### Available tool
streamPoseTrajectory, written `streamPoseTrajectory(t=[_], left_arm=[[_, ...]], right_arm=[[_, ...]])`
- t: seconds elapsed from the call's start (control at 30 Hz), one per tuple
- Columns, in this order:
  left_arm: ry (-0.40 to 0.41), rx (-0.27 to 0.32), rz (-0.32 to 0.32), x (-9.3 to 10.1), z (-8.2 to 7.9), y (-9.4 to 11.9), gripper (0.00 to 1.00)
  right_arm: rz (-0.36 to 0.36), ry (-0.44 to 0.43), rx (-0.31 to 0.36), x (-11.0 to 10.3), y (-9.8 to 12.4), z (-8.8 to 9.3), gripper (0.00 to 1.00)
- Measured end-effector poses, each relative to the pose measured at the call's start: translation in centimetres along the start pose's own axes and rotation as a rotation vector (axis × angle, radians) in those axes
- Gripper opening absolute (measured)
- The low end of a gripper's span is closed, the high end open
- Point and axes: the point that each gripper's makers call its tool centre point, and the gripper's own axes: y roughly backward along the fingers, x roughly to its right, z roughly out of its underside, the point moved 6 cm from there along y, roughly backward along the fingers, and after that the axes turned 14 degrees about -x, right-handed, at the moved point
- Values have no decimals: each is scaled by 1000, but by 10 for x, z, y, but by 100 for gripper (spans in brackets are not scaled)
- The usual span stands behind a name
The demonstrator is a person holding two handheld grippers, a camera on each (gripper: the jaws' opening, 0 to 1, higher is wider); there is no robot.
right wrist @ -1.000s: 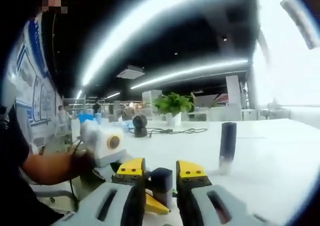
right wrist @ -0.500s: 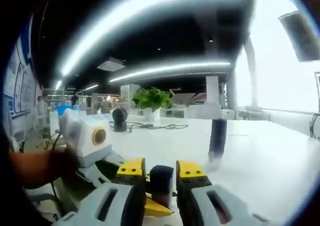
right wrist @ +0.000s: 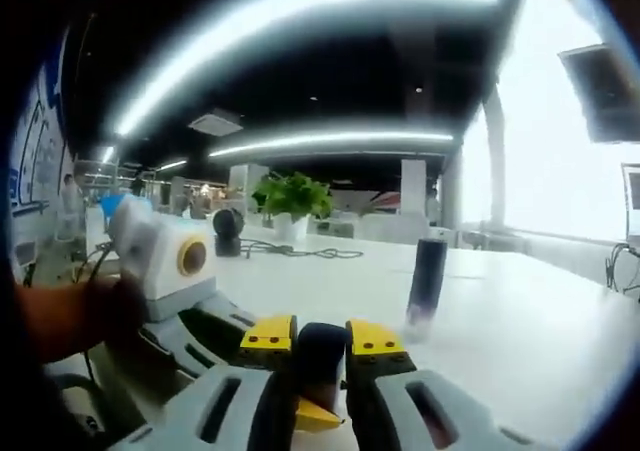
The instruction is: Pick up cosmetic bottle twist off cap place on table pick up cap screw tight cap place on table
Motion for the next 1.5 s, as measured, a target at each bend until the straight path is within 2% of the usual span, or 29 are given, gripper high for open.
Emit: streamPoseTrajectory(t=[0.27, 0.4, 0.53, 0.57, 0.63, 0.8, 0.93, 1.03, 1.37, 1.5], left_arm=[[-1, 0, 7, 0, 0, 0, 9], [2, -2, 5, -1, 0, 0, 8], [4, -2, 17, 1, 0, 0, 8], [2, -2, 19, 0, 0, -1, 8], [7, -3, 28, 0, 1, -1, 8], [-4, -5, 31, -1, 1, -1, 9], [-9, -5, 32, -1, 2, -1, 9], [-16, -5, 34, 0, 2, -1, 9], [-10, -6, 38, 1, 2, -1, 9], [-11, -5, 39, 2, 1, -1, 9]], right_arm=[[-80, 68, 8, 0, 0, -2, 12], [-141, 69, 7, 4, -1, -2, 12], [-220, 86, 9, 6, -1, -2, 12], [-269, 69, 8, 6, -2, -1, 12], [-313, 60, 10, 9, -2, -1, 12], [-484, 56, 25, 17, -4, 1, 12], [-572, 102, 28, 20, -7, 1, 12], [-623, 143, 27, 23, -8, 0, 12], [-804, 161, 10, 30, -15, 0, 12], [-829, 187, 6, 30, -15, -1, 12]])
